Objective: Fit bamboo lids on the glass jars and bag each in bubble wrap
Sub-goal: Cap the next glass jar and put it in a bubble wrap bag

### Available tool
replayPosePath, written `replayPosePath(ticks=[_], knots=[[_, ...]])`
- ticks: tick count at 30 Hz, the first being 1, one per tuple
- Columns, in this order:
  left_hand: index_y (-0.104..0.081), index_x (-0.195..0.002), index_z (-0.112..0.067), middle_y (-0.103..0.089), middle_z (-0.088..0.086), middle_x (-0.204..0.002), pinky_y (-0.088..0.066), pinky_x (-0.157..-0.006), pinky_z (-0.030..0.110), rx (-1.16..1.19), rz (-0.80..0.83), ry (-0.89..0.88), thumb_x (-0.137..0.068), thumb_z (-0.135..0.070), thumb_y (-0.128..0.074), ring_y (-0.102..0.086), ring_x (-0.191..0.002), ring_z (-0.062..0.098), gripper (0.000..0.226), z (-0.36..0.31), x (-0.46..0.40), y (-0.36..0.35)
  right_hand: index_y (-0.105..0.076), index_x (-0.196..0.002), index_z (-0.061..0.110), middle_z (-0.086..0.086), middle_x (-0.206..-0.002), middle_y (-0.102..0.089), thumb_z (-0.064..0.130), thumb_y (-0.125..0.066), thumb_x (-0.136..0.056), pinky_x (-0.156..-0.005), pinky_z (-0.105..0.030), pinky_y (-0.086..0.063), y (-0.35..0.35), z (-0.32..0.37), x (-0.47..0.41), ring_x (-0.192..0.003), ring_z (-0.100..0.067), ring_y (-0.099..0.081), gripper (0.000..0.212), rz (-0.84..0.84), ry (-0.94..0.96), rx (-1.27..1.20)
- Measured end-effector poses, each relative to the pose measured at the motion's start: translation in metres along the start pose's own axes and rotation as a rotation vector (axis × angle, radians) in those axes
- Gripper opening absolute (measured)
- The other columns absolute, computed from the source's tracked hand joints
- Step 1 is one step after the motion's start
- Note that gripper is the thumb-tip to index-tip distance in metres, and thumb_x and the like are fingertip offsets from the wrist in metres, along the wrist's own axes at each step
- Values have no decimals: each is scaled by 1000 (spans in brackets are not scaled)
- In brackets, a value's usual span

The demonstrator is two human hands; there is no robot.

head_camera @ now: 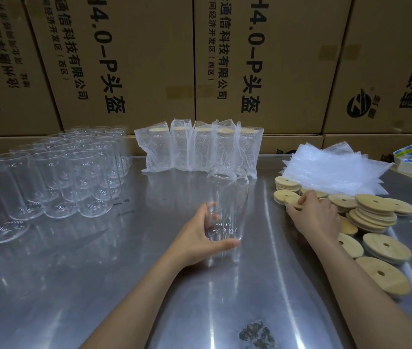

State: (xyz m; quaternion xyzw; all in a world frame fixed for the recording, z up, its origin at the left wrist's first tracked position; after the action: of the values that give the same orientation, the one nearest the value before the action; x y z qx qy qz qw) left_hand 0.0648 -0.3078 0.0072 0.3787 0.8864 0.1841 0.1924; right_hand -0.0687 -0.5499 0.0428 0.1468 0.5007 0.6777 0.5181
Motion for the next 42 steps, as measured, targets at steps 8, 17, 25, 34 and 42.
replayPosePath(ticks=[8, 17, 25, 34, 42], knots=[[-30, -137, -37, -51, -17, -120, -37, -75, -5, 12, -6, -3, -66, -42, -85, -48, -103, -18, 90, -2, -1, -1, -55, -101, 28, -10, -111, -61, 43, -63, -87, -90, -44, -47, 28, 49, 12, -109, -33, -53, 22, -14, 196, -620], [-32, -129, -42, -52, -20, -117, -43, -91, 10, 36, -9, 4, -64, -41, -87, -52, -100, -21, 85, 4, -5, -4, -56, -104, 51, 6, -115, -55, 53, -57, -80, -94, -26, -40, 77, 141, 82, -115, -16, -47, 24, 25, 688, -890], [-33, -127, -41, -51, -22, -115, -44, -81, 4, 19, -5, 3, -65, -42, -86, -51, -97, -22, 82, 0, -4, -6, -62, -108, 39, 11, -112, -53, 51, -51, -87, -94, -16, -28, 68, 144, 82, -118, -8, -37, 26, -38, 747, -614], [-31, -124, -42, -50, -26, -113, -45, -95, 19, -6, -11, 27, -64, -47, -85, -52, -103, -15, 81, -1, -2, -7, -62, -120, 29, 3, -132, -52, 52, -61, -87, -106, -40, -34, 75, 144, 93, -133, -20, -33, 40, -151, 849, -362], [-31, -125, -40, -51, -26, -111, -46, -97, 22, -32, -16, 35, -66, -47, -84, -51, -103, -16, 80, -4, 1, -6, -62, -124, 22, -2, -135, -56, 50, -55, -88, -111, -49, -32, 73, 146, 100, -141, -25, -33, 46, -194, 910, -259]])
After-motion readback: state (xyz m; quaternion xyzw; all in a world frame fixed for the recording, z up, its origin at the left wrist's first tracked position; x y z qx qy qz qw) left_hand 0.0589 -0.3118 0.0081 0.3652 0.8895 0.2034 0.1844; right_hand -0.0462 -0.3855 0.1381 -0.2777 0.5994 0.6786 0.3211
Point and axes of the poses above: each hand's wrist, its own x-axis away from the middle knuckle, its own y-axis out of the back of the hand, z = x × y, the point moved 9 cm from there along -x, towards the middle knuckle
